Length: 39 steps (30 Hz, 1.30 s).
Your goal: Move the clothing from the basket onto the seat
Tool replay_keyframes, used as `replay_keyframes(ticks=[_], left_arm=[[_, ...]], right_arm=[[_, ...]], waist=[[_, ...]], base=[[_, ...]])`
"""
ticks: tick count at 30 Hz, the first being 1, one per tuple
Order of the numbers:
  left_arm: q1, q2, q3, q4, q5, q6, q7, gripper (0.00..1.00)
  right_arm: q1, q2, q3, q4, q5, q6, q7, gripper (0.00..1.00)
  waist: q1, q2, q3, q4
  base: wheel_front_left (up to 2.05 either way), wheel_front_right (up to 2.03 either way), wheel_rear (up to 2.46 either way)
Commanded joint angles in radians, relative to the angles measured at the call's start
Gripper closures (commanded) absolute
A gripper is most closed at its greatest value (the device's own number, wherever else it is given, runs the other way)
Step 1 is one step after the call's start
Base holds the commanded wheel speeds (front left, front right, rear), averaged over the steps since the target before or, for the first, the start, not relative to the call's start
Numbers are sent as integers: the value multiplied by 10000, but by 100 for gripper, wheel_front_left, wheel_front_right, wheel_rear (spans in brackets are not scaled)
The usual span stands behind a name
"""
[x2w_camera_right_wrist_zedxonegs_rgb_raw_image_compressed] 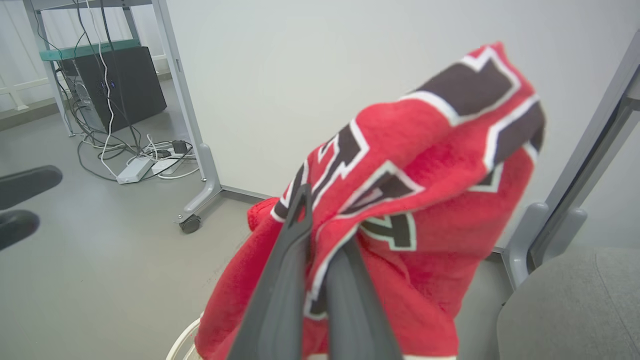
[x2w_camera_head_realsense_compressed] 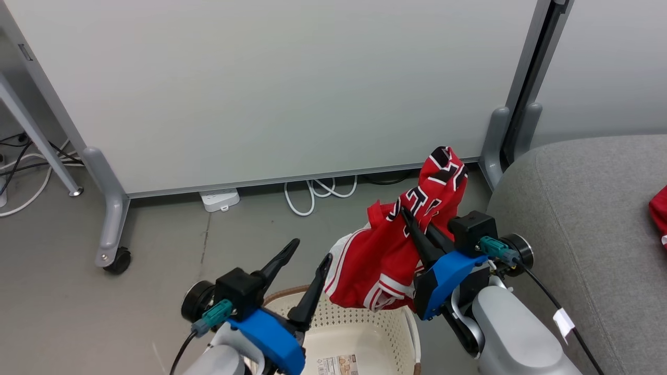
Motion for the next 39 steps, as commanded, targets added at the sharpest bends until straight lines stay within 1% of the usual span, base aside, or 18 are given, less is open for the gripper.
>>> replay_keyframes(ticks=[1,5,6,12,20,26,31,35,37,38,39], left_arm=[[601,109,508,-208,381,-35,-31,0],[1400,188,1320,-355,933,-135,-30,0],[1400,188,1320,-355,933,-135,-30,0],[1938,-52,2178,-401,1476,-355,-32,0],[2149,-378,2820,-290,1995,-652,-31,0],[2260,-555,3127,-221,2252,-783,-31,0],[2306,-669,3268,-220,2401,-822,-31,0],[2352,-753,3368,-184,2497,-855,-31,0],[2356,-792,3423,-177,2515,-867,-33,0],[2354,-839,3427,-166,2586,-881,-33,0],[2351,-852,3442,-172,2587,-883,-31,0]], right_arm=[[146,-10,-113,-107,-59,-3,11,100],[246,-8,-333,-199,-149,-3,54,100],[246,-8,-333,-199,-149,-3,54,100],[315,-10,-575,-325,-283,-3,113,100],[406,-10,-545,-461,-266,-3,188,100],[454,-10,-555,-503,-262,-3,223,100],[435,-10,-569,-528,-284,-3,232,100],[408,-10,-530,-562,-291,-3,254,100],[397,-10,-513,-582,-303,-3,271,100],[393,-10,-521,-576,-333,-3,295,100],[398,-10,-521,-579,-339,-3,302,100]], waist=[[-1,0,7,27],[-1,0,10,113],[-1,0,10,113],[-1,0,1,242],[-1,0,16,233],[-1,0,36,37],[-1,0,65,-402],[-1,0,90,-939],[-1,0,111,-1265],[-1,0,145,-1773],[-1,0,159,-1955]], base=[[0,0,0],[0,0,0],[0,0,0],[0,0,0],[0,0,0],[0,0,0],[0,0,0],[0,0,0],[0,0,0],[0,0,0],[0,0,0]])
